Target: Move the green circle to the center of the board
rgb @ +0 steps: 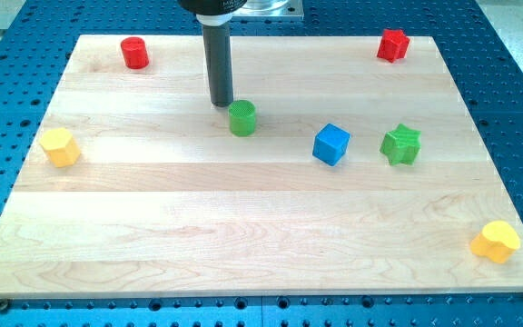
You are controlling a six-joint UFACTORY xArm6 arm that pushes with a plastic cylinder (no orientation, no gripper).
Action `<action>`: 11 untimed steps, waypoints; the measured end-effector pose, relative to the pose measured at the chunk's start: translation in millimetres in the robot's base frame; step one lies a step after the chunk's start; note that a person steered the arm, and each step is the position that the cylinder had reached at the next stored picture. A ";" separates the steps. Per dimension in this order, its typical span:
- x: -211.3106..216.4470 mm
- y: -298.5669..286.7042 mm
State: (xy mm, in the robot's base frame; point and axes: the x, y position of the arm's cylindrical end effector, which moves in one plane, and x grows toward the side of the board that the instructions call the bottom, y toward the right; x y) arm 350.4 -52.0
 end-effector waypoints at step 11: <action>45.0 15.6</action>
State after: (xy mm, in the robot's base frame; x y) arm 395.5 -36.4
